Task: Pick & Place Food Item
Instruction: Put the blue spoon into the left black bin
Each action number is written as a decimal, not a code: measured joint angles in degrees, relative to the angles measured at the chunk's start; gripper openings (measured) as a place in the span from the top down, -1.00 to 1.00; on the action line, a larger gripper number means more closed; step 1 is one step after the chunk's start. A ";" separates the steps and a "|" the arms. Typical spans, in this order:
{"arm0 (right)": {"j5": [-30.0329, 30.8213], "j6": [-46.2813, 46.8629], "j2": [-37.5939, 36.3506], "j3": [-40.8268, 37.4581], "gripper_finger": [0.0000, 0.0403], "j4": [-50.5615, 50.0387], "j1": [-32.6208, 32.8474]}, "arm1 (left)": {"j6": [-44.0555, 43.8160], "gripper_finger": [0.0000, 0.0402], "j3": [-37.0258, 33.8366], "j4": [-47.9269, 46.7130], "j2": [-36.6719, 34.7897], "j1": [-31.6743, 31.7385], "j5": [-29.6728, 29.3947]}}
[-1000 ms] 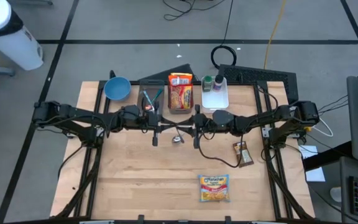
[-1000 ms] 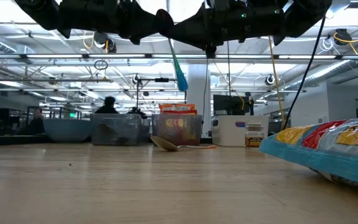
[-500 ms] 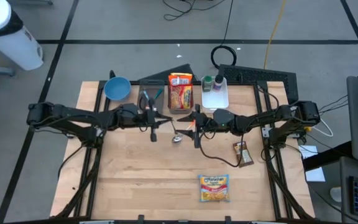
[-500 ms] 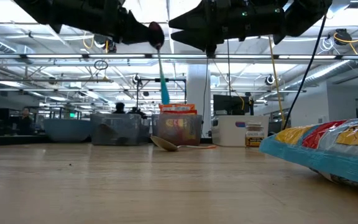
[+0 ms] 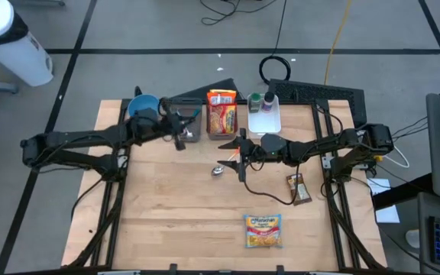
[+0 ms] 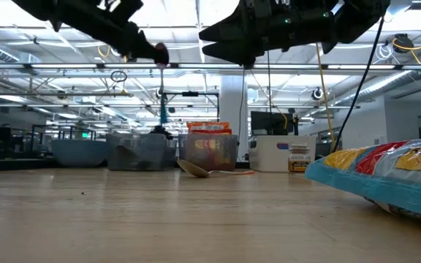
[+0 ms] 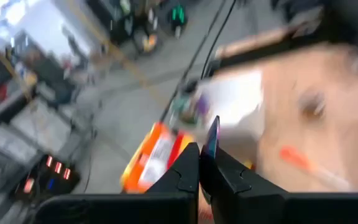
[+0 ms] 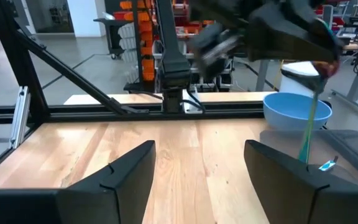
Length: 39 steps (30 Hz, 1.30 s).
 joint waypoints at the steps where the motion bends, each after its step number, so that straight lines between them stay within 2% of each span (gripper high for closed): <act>1: 0.00 0.00 0.00 0.00 -0.18 -0.23 0.00 | 0.00 0.91 1.22 -2.93 0.11 1.45 0.02; 8: 0.00 0.17 0.00 0.00 -0.18 -2.82 0.00 | 2.49 0.95 9.68 -14.86 3.42 9.88 2.50; 12: -0.02 0.42 0.00 0.00 -0.17 -4.63 0.02 | 2.90 0.91 12.13 -16.25 4.27 14.23 4.18; 16: -0.02 0.42 0.00 0.00 -0.15 -5.71 0.02 | 3.98 0.96 12.35 -15.26 5.66 17.64 6.02; 20: -0.02 0.11 0.00 0.00 -0.15 -5.68 0.02 | 3.78 0.92 12.33 -15.64 8.84 20.48 8.14; 26: -0.02 0.00 0.00 0.00 -0.14 -5.72 0.02 | 5.27 0.96 12.31 -14.94 16.28 22.17 6.22; 31: 0.18 -0.05 0.00 0.00 -0.13 -6.78 0.02 | 8.20 0.91 12.31 -11.72 21.31 22.14 2.01; 35: 1.08 -0.22 0.00 -0.18 -0.13 -7.80 -0.11 | 10.90 0.96 12.33 -10.46 23.99 21.94 0.60; 39: 3.63 -0.20 0.00 -1.49 -0.13 -7.45 -0.54 | 11.97 0.92 12.37 -10.30 24.94 21.41 0.06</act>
